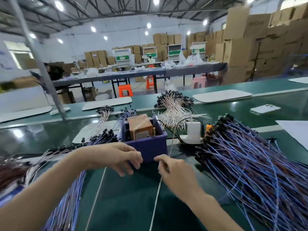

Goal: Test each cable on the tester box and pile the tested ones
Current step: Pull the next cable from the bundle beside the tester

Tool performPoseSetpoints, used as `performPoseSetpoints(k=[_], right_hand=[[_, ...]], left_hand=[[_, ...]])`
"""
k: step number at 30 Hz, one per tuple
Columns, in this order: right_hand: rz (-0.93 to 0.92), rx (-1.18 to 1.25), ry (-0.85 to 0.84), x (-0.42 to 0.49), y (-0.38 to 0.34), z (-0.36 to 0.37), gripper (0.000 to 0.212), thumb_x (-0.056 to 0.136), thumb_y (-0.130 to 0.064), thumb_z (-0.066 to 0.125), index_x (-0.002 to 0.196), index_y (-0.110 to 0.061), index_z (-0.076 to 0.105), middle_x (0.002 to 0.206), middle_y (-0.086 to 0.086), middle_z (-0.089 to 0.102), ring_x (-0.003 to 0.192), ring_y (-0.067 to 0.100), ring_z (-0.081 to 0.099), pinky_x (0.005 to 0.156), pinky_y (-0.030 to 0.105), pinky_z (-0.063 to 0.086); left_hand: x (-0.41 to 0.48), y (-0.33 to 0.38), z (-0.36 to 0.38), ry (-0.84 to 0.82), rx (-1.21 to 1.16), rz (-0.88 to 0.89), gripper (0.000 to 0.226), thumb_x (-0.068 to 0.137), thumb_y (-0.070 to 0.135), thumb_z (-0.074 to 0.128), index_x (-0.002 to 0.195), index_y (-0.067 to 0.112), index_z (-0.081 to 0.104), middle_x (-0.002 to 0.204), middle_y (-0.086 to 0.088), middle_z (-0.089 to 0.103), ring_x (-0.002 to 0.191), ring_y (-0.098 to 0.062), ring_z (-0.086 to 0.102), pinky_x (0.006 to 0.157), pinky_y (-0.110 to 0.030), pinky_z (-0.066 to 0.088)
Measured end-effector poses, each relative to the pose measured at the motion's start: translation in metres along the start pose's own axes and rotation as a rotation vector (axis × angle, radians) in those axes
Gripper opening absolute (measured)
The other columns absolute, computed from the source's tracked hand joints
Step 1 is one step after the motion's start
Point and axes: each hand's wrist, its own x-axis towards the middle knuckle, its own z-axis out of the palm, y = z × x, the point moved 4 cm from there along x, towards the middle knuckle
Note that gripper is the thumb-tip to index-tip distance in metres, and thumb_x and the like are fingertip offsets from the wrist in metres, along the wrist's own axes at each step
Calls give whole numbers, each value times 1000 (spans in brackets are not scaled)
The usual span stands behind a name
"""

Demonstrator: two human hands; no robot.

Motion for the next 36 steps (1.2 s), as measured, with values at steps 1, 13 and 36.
performPoseSetpoints(k=[1,13,36], right_hand=[[8,-1,-22,1,0,14,24,101,-39,45,119,-42,61,84,-8,72,75,14,65,63,32,44],[414,818,39,8,47,35,27,104,-8,48,98,-22,71,66,7,70,47,12,55,43,21,41],[484,968,37,10,54,33,26,104,-10,46,102,-18,71,65,3,66,49,13,53,41,21,39]], left_hand=[[-6,-13,-14,73,22,-22,27,100,44,56,100,24,74,100,0,76,89,-20,73,71,-28,56],[-8,-100,-117,1086,371,-254,22,102,24,47,109,9,60,106,-11,65,96,-29,59,85,-36,45],[14,-153,-133,938,357,-489,29,96,2,49,67,3,49,80,-31,56,76,-40,59,71,-40,45]])
